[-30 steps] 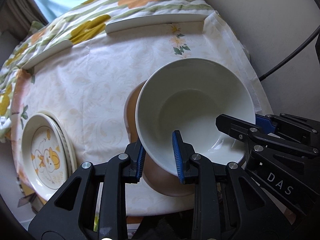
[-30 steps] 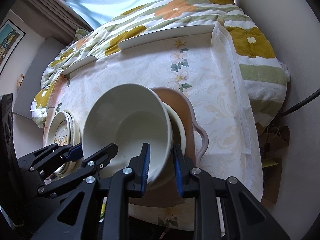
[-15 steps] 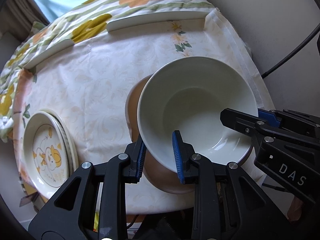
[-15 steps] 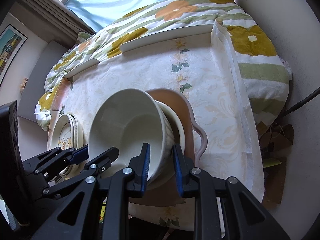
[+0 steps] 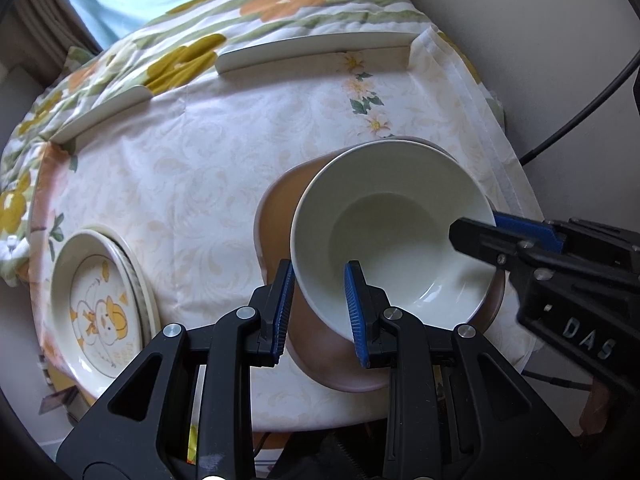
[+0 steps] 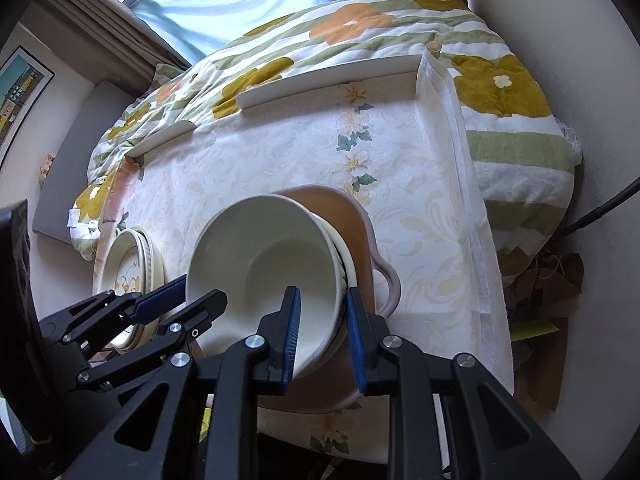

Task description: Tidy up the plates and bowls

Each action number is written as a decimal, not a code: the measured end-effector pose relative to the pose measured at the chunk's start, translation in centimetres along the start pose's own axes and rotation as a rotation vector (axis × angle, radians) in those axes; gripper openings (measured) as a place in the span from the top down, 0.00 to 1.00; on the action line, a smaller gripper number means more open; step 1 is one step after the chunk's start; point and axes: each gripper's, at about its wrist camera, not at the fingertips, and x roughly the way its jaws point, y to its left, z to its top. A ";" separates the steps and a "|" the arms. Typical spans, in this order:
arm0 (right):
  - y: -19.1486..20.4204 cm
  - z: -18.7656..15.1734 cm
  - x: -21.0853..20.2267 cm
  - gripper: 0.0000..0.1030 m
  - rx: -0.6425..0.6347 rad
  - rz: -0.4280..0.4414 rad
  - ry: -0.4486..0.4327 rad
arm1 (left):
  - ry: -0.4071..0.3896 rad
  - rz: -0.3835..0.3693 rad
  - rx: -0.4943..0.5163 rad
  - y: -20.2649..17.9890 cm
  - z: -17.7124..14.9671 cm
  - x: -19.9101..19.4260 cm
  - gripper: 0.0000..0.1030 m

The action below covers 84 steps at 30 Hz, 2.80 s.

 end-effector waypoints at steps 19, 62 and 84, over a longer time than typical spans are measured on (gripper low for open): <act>-1.1 -0.7 -6.8 0.07 -0.245 -0.151 -0.029 | -0.152 0.034 0.044 5.4 -0.9 -6.2 0.01; 0.5 -1.5 2.9 0.81 -0.527 -0.046 0.185 | 0.053 -0.087 0.130 2.2 -3.2 0.3 0.81; 21.6 -3.8 6.1 0.81 -0.579 -0.024 0.127 | 0.013 -0.005 0.131 21.1 -9.1 -5.9 0.81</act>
